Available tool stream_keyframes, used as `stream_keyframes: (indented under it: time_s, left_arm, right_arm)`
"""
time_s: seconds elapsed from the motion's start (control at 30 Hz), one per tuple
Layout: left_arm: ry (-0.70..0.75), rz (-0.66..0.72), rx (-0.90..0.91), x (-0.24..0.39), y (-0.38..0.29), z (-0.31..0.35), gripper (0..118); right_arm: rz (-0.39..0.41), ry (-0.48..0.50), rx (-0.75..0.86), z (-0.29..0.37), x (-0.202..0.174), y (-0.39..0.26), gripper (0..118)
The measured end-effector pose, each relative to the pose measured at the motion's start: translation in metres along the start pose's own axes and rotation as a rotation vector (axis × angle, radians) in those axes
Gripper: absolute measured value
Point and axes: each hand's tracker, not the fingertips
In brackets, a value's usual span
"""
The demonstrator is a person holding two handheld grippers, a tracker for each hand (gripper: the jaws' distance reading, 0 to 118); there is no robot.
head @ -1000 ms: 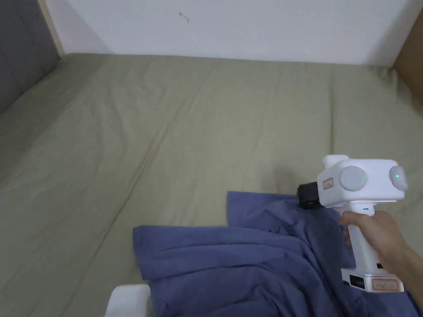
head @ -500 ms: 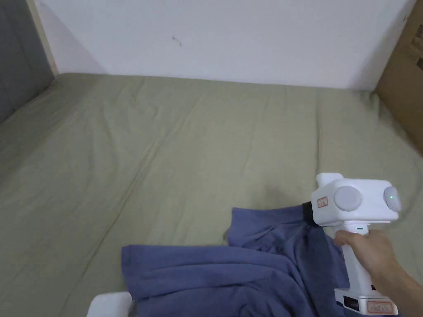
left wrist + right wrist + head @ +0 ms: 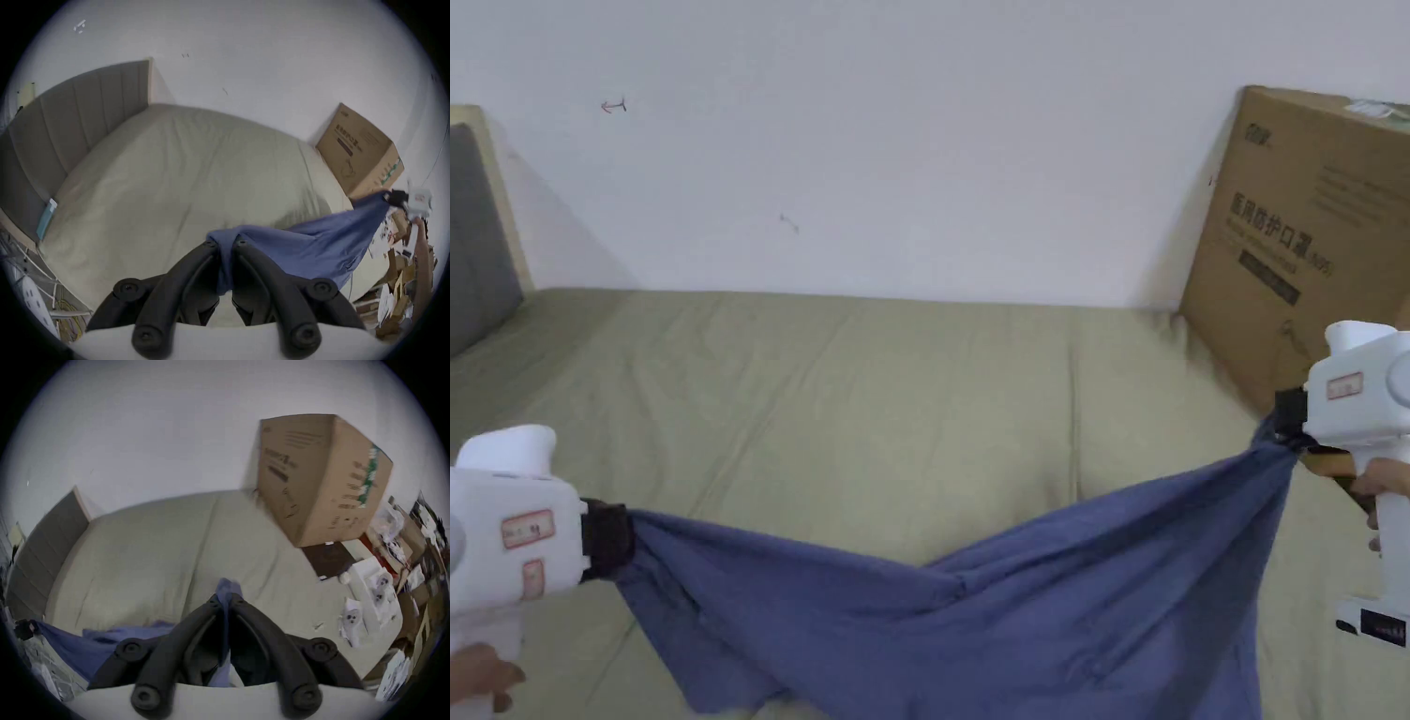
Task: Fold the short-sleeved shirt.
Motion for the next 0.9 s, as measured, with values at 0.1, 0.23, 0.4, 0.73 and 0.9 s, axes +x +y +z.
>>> stream_keyframes:
  time_s: [0.1, 0.23, 0.4, 0.73, 0.9]
  left_arm:
    - [0.006, 0.055, 0.068, -0.011, 0.028, 0.018, 6]
    - [0.018, 0.104, 0.135, -0.02, 0.059, 0.037, 6]
    - [-0.002, 0.133, 0.196, -0.02, 0.089, 0.057, 6]
    - [0.088, 0.065, 0.283, -0.013, 0.14, 0.058, 6]
    - [0.111, 0.082, 0.288, -0.029, 0.171, 0.036, 6]
  right_arm:
    - [-0.039, -0.042, 0.041, 0.032, 0.028, 0.006, 2]
    - [-0.072, -0.051, 0.077, 0.066, 0.048, 0.009, 2]
    - [-0.091, -0.03, 0.078, 0.079, 0.054, 0.013, 2]
    - [-0.07, 0.001, 0.077, 0.053, -0.001, 0.038, 2]
    - [-0.076, 0.023, 0.049, 0.013, -0.029, 0.068, 2]
